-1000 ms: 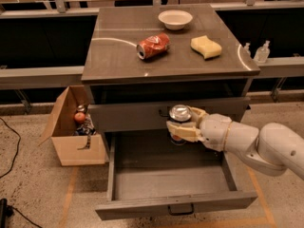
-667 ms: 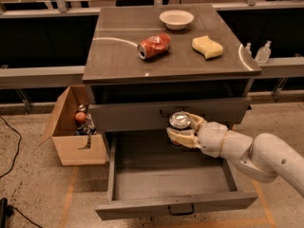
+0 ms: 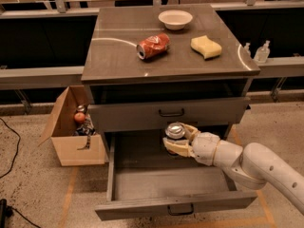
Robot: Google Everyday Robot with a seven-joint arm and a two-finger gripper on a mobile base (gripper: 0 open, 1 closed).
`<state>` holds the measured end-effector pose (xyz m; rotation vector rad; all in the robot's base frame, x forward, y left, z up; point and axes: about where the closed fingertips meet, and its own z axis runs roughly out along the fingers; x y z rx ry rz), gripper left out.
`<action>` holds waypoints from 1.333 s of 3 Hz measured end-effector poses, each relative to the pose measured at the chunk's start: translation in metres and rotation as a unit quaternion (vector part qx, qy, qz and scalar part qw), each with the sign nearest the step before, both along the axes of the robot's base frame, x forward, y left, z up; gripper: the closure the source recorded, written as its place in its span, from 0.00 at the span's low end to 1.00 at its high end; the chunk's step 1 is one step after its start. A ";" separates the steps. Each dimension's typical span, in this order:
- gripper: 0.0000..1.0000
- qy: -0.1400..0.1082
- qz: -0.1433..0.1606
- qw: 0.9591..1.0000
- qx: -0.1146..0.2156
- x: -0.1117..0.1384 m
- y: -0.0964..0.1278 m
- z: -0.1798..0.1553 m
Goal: Place pepsi can into middle drawer
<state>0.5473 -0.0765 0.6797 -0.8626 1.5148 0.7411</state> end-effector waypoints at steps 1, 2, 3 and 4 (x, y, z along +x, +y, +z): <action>1.00 -0.019 -0.020 1.000 -0.009 0.010 -0.007 -0.027; 1.00 -0.042 -0.038 0.998 -0.025 0.025 -0.015 -0.071; 1.00 -0.051 -0.045 0.997 -0.036 0.036 -0.018 -0.104; 1.00 -0.045 -0.037 0.997 -0.054 0.048 -0.021 -0.137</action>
Offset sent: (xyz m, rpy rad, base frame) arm 0.0426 -0.0288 -0.1245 -0.0879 -0.1378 -0.1246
